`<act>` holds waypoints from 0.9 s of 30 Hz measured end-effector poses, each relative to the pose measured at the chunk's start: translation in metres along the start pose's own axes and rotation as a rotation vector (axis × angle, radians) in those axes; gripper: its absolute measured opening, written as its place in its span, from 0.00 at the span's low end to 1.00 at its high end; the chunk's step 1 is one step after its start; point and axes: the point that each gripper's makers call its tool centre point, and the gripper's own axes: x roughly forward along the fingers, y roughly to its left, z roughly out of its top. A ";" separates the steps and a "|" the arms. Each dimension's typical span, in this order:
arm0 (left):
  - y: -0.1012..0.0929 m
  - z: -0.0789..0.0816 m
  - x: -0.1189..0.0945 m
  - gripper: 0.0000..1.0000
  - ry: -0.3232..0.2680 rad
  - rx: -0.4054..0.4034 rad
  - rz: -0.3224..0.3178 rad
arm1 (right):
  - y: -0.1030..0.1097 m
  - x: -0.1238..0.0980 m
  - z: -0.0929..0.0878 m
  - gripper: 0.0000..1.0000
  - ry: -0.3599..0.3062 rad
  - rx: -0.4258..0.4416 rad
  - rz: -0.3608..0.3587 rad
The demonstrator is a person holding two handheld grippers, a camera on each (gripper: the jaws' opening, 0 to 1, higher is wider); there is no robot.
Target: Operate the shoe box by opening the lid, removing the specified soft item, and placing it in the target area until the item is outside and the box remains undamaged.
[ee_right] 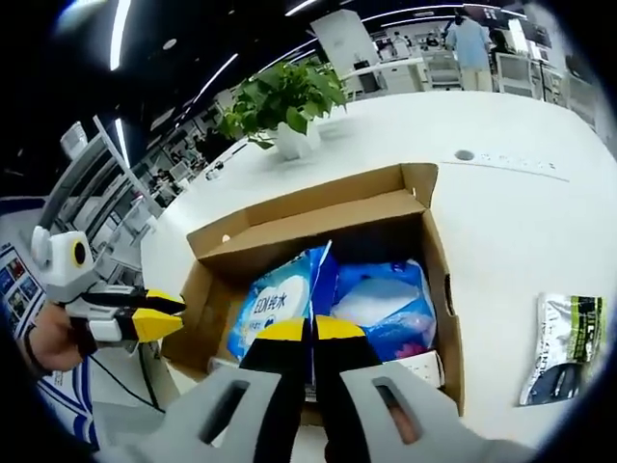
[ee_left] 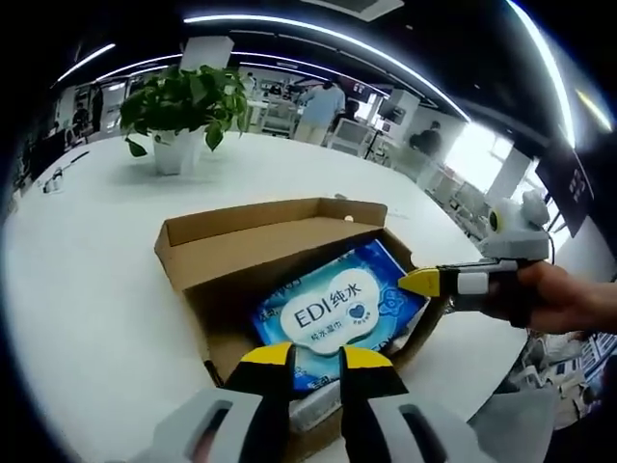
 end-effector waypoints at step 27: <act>0.005 -0.005 0.000 0.19 0.021 -0.033 -0.012 | 0.000 0.003 -0.007 0.25 0.031 -0.032 0.022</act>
